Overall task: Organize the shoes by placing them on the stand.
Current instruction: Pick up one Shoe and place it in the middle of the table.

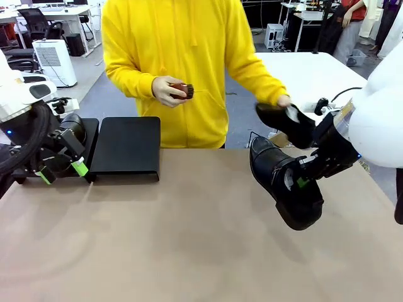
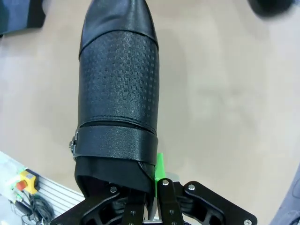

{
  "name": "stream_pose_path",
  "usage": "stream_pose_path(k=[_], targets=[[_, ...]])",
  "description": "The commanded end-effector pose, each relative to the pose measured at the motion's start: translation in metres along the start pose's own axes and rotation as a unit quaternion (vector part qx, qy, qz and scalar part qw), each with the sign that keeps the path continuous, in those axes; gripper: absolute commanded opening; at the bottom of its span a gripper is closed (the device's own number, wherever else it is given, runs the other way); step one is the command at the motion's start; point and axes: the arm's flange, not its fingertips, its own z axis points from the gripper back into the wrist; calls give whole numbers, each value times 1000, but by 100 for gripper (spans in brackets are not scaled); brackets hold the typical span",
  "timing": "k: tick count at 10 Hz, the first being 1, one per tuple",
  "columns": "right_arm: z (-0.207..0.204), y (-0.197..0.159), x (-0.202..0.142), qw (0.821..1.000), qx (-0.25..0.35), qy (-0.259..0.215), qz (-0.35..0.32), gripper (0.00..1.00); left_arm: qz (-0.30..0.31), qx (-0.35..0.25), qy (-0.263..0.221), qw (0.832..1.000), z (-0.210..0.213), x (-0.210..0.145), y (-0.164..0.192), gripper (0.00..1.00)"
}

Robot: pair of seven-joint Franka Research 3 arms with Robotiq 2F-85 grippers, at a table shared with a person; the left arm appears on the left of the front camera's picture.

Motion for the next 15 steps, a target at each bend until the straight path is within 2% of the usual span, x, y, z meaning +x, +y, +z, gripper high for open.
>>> stream_pose_path(k=[1,3,5,8,10,13,15], targets=[[25,27,-19,999,20,-39,-30,0,-1,-3,-1,1000,1,-2,1,100],[30,58,-32,996,32,-66,-44,0,-1,-3,-1,1000,1,-2,1,100],[30,76,-42,996,36,-71,-51,0,-1,-3,-1,1000,1,-2,1,100],[8,111,-51,993,30,-84,-74,0,-1,-3,-1,1000,1,-2,1,100],[-15,139,-54,994,31,-74,-71,0,-1,-3,-1,1000,1,-2,1,100],[-55,160,-49,994,45,-43,-89,0,-1,-3,-1,1000,1,-2,1,100],[-85,171,-45,995,30,-2,-90,0,-1,-3,-1,1000,1,-2,1,100]])
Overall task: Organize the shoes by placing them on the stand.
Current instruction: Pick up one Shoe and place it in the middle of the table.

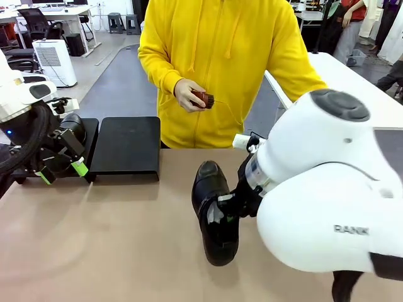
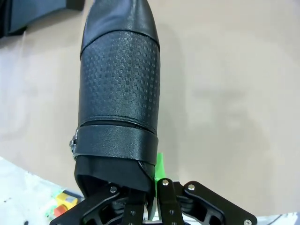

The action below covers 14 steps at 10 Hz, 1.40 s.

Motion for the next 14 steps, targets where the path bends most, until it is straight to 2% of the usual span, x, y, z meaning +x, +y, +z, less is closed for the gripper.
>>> stream_pose_path(k=[1,6,7,8,12,14], targets=[[-22,16,7,999,8,35,-10,0,-1,-3,-1,1000,1,-2,1,100],[-57,11,8,997,2,68,-33,0,-1,-3,-1,1000,1,-2,1,100],[-61,11,8,997,4,70,-38,6,-1,-3,-1,1000,1,-2,1,100],[-66,9,8,997,9,67,-46,20,-1,-3,-1,1000,1,-2,1,100],[-64,7,8,997,18,59,-52,97,-1,-3,-1,1000,1,-2,1,100],[-50,5,7,996,33,56,-52,100,-1,-3,-1,1000,1,-2,1,100]])
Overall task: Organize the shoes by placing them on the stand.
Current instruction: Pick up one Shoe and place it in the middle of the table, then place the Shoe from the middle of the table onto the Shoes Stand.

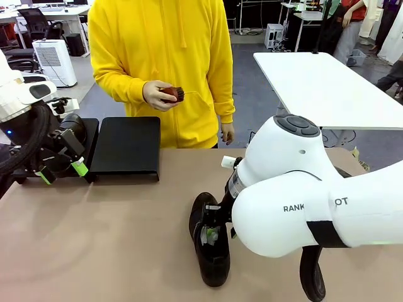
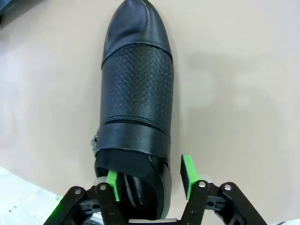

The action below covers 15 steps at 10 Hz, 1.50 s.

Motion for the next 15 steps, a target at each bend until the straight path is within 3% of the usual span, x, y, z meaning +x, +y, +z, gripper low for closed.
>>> stream_pose_path(k=[1,3,4,13,14,15], targets=[[20,-2,-8,999,46,4,-1,100,-1,-3,-1,1000,1,-2,1,100],[42,-16,-13,995,96,15,27,100,-1,-3,-1,1000,1,-2,1,100],[17,7,-4,1000,29,-1,-5,100,-1,-3,-1,1000,1,-2,1,100],[17,2,-7,999,34,8,0,100,-1,-3,-1,1000,1,-2,1,100],[42,-11,-6,999,17,-29,-15,100,0,0,0,1000,0,0,0,100],[75,-35,-1,996,16,-63,-58,100,-33,-17,20,999,-25,5,-25,100]])
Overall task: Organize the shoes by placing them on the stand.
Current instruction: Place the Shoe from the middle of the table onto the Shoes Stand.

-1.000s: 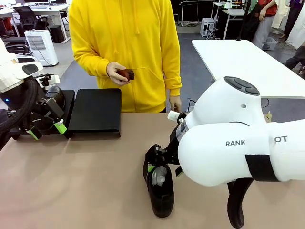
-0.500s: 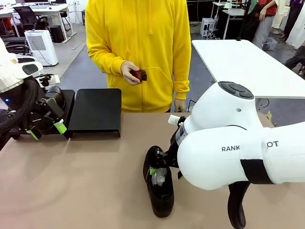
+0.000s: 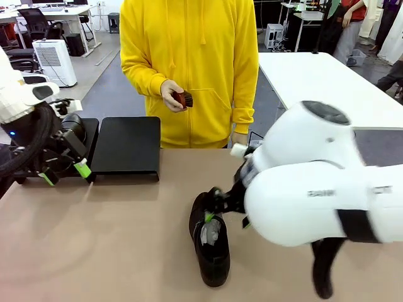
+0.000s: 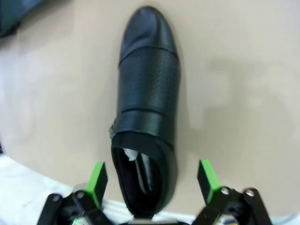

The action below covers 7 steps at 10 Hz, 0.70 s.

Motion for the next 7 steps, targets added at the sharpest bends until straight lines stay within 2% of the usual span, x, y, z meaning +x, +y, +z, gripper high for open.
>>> stream_pose_path(k=[1,3,5,6,7], targets=[[63,-44,6,992,-24,-82,-95,100,-42,-2,28,999,-50,6,-46,100],[84,-79,13,978,-15,-104,-179,100,-39,-1,26,999,-84,-7,-91,100],[87,-107,22,960,-29,-116,-254,100,-9,-52,74,996,-107,-20,-127,100],[87,-121,28,950,-33,-119,-287,100,3,-64,64,996,-113,-22,-134,100],[87,-135,31,939,-41,-122,-320,100,24,-66,-10,997,-94,-19,-112,100]])
